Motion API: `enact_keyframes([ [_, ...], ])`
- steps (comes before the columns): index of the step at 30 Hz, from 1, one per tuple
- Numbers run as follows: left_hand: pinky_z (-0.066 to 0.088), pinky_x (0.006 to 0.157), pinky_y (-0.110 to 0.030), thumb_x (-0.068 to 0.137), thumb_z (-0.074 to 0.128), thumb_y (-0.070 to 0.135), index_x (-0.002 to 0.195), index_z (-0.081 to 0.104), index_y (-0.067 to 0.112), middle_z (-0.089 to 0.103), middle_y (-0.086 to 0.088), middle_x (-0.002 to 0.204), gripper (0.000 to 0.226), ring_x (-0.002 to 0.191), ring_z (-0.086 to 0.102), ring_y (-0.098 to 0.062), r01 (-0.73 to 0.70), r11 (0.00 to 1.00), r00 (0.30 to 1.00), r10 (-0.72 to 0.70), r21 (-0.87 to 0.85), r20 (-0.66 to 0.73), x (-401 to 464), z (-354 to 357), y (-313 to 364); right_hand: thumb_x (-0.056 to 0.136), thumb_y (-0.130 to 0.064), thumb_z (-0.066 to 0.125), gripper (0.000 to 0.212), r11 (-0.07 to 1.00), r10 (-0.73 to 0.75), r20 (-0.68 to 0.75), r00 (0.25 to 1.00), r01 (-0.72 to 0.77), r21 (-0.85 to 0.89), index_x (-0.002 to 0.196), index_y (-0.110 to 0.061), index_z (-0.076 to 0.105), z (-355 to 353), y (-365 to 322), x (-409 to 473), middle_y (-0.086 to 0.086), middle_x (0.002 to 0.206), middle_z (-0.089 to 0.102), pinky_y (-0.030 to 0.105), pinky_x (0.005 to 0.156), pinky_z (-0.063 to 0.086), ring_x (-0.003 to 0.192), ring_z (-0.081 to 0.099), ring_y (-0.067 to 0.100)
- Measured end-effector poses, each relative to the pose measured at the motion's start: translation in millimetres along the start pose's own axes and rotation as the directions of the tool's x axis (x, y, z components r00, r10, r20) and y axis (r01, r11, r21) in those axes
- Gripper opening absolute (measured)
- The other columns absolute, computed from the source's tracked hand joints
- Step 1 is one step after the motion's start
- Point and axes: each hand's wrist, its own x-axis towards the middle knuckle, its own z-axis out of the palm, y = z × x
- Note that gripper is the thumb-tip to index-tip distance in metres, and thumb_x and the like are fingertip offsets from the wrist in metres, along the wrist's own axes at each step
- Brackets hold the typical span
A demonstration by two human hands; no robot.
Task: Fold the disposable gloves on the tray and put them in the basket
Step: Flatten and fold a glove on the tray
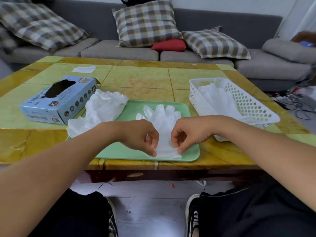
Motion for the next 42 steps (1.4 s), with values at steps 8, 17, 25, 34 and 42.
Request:
enact_keyframes([
  [8, 0.046, 0.073, -0.017, 0.089, 0.073, 0.040, 0.086, 0.072, 0.030, 0.070, 0.017, 0.085, 0.010, 0.080, 0.064, 0.005, 0.047, 0.999, 0.997, -0.046, -0.004, 0.057, -4.8, -12.5, -2.8, 0.097, -0.020, 0.067, 0.011, 0.973, 0.017, 0.086, 0.996, -0.037, 0.230, 0.094, -0.013, 0.075, 2.0, 6.4, -10.6, -0.004, 0.082, 0.070, 0.026, 0.072, 0.052, 0.078, 0.064, 0.008],
  [17, 0.050, 0.076, -0.017, 0.082, 0.081, 0.038, 0.097, 0.072, 0.040, 0.066, 0.015, 0.092, 0.018, 0.081, 0.062, 0.003, 0.055, 0.995, 0.987, -0.041, -0.086, 0.157, -7.7, -16.7, -6.4, 0.069, 0.001, 0.081, 0.044, 0.991, -0.092, -0.043, 0.995, 0.095, 0.091, 0.103, -0.024, 0.069, 10.6, 10.5, -5.4, -0.004, 0.085, 0.056, 0.031, 0.067, 0.046, 0.073, 0.050, 0.020],
  [25, 0.049, 0.078, -0.023, 0.078, 0.074, 0.060, 0.097, 0.074, 0.033, 0.069, 0.016, 0.089, 0.032, 0.080, 0.062, 0.002, 0.024, 1.000, 0.992, -0.021, -0.020, 0.126, -4.2, -16.4, -3.2, 0.082, -0.013, 0.079, 0.014, 0.985, -0.106, -0.197, 0.975, 0.130, 0.113, 0.090, -0.024, 0.075, 21.8, 9.4, 8.4, -0.006, 0.096, 0.066, 0.018, 0.071, 0.044, 0.077, 0.056, 0.002],
  [34, 0.055, 0.095, -0.039, 0.065, 0.091, 0.024, 0.115, 0.070, 0.007, 0.075, -0.007, 0.112, 0.056, 0.104, 0.071, -0.021, -0.262, 0.715, 0.877, -0.104, -0.648, -0.469, -13.6, -48.7, 7.8, 0.079, -0.016, 0.075, 0.018, 0.286, 0.124, -0.533, 0.837, 0.484, 0.827, 0.090, -0.005, 0.067, -37.2, -7.8, -6.5, 0.016, 0.093, 0.056, 0.036, 0.085, 0.044, 0.088, 0.052, 0.031],
  [42, 0.061, 0.075, -0.036, 0.097, 0.065, 0.019, 0.128, 0.061, 0.000, 0.072, -0.020, 0.115, 0.036, 0.089, 0.071, -0.028, -0.498, 0.252, 0.717, -0.419, -0.830, -0.557, 8.2, -76.0, 60.7, 0.088, -0.051, 0.056, 0.066, -0.002, 0.128, -0.524, 0.842, 0.528, 0.849, 0.135, -0.004, 0.060, -57.8, -30.4, -37.8, 0.013, 0.130, 0.066, 0.039, 0.104, 0.051, 0.123, 0.063, 0.030],
])
